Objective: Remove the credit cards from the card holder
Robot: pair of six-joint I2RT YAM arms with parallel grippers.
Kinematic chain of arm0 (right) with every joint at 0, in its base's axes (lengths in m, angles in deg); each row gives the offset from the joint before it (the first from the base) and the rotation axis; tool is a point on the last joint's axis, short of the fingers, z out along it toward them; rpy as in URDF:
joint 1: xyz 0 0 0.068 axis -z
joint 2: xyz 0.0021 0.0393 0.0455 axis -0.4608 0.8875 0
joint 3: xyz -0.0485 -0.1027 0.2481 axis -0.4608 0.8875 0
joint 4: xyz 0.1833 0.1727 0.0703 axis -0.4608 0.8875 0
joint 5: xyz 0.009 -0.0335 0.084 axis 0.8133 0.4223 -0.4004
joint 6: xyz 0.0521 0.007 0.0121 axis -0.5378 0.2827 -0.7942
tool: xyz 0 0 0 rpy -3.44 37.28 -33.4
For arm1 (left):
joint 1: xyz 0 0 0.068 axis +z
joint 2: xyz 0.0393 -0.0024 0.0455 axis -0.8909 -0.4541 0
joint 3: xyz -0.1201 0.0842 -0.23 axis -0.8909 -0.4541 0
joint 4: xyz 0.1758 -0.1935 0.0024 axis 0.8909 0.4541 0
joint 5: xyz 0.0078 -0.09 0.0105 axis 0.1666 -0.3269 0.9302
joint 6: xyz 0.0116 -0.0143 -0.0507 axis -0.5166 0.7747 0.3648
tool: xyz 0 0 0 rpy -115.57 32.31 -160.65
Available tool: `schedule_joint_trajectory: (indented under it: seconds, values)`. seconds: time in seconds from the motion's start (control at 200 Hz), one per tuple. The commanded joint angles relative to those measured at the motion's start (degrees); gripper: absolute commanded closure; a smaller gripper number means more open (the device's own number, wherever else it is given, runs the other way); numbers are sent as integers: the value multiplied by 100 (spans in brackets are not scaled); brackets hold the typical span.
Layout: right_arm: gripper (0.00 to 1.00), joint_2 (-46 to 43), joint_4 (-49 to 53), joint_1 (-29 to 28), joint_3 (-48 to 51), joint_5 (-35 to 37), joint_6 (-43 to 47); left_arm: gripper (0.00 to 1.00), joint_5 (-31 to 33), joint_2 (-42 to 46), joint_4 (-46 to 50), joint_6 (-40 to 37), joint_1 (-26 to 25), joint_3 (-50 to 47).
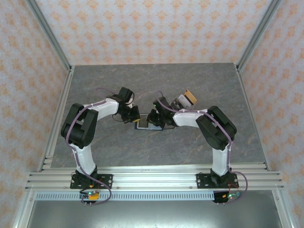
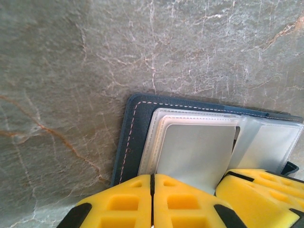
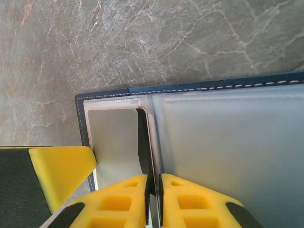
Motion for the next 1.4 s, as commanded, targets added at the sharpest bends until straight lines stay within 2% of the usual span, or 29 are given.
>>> schedule_joint_trajectory:
  seconds: [0.0,0.18,0.771,0.876,1.011,1.176,1.301,1.396]
  values:
    - [88,-47,-613,-56,37,-314,-48,93,118,-166,91,-74,-35,-231]
    - [90,-66,-522,-46,46,-226,13,93,83,-166,82,-63,-27,-256]
    - [85,259,-347,-51,-209,-300,-30,92,-117,-112,-31,-57,-35,-519]
    - [87,250,-379,-51,-227,-346,-20,92,-119,-104,-52,-44,-32,-564]
    - [94,33,-361,-51,-151,-228,38,92,-56,-49,-17,-17,-34,-527]
    - [99,-337,-4,-44,-47,146,264,85,86,83,147,-3,-26,-322]
    - [100,-551,328,-37,57,496,429,77,119,228,233,-11,3,-174]
    - [100,-624,536,-34,98,695,518,75,93,349,255,-36,9,-80]
